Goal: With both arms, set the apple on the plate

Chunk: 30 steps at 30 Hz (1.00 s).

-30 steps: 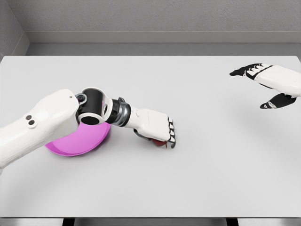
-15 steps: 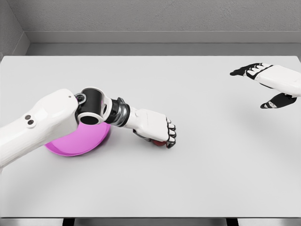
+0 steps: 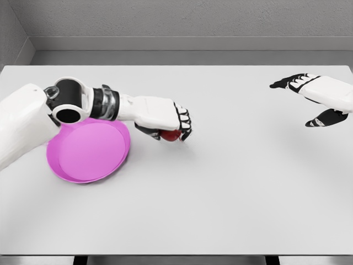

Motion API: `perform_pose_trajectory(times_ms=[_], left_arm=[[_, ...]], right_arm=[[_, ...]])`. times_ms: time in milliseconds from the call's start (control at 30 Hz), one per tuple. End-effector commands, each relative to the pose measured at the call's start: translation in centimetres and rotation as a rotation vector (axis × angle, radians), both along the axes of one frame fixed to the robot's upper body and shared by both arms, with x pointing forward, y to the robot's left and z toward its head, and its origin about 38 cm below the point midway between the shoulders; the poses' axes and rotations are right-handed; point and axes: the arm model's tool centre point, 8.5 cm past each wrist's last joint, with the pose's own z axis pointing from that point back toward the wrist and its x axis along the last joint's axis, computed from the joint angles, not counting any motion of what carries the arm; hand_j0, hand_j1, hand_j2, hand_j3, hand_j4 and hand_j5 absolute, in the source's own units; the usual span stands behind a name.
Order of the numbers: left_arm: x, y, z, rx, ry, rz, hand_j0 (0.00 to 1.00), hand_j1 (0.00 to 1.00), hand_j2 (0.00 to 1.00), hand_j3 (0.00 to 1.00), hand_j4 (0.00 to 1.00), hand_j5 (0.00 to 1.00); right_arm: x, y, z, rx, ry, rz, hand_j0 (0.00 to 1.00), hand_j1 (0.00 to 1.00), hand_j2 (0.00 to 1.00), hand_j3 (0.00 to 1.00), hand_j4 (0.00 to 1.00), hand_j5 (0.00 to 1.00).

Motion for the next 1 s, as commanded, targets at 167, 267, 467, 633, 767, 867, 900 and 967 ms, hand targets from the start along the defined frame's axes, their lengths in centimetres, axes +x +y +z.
perform_pose_trajectory(times_ms=[167,267,467,633,767,867,900,967], left_arm=[[0.6,8.5,1.6,0.026,-0.010,0.161,0.06,0.06,0.06,0.06,0.06,0.06],[0.3,11.2,1.4,0.043,0.011,0.209,0.06,0.06,0.06,0.06,0.06,0.06],[-0.6,15.0,0.4,0.065,0.039,0.287,0.07,0.07,0.07,0.07,0.07,0.07],[-1.0,15.6,-0.5,0.076,0.059,0.298,0.11,0.11,0.11,0.11,0.11,0.11],[-1.4,15.6,-1.7,0.085,0.087,0.297,0.19,0.19,0.19,0.19,0.19,0.19],[-1.4,15.5,-1.9,0.093,0.086,0.295,0.25,0.25,0.25,0.25,0.25,0.25],[-1.3,15.6,-1.9,0.094,0.085,0.297,0.43,0.43,0.43,0.43,0.43,0.43],[-1.4,15.6,-1.9,0.094,0.084,0.297,0.88,0.88,0.88,0.88,0.88,0.88]], right_arm=[[0.0,0.0,0.0,0.004,0.001,-0.001,1.00,1.00,1.00,1.00,1.00,1.00],[0.0,0.0,0.0,0.004,0.001,-0.001,1.00,1.00,1.00,1.00,1.00,1.00],[0.0,-0.1,0.1,0.002,0.001,-0.001,1.00,1.00,1.00,1.00,1.00,1.00],[0.0,-0.1,0.1,0.002,0.001,-0.001,1.00,1.00,1.00,1.00,1.00,1.00],[0.0,-0.1,0.1,0.002,0.001,-0.001,1.00,1.00,1.00,1.00,1.00,1.00],[0.0,-0.1,0.1,0.001,0.001,-0.002,1.00,1.00,1.00,1.00,1.00,1.00],[0.0,-0.1,0.1,0.002,0.001,-0.001,1.00,1.00,1.00,1.00,1.00,1.00],[0.0,-0.1,0.1,0.002,0.001,-0.001,1.00,1.00,1.00,1.00,1.00,1.00]])
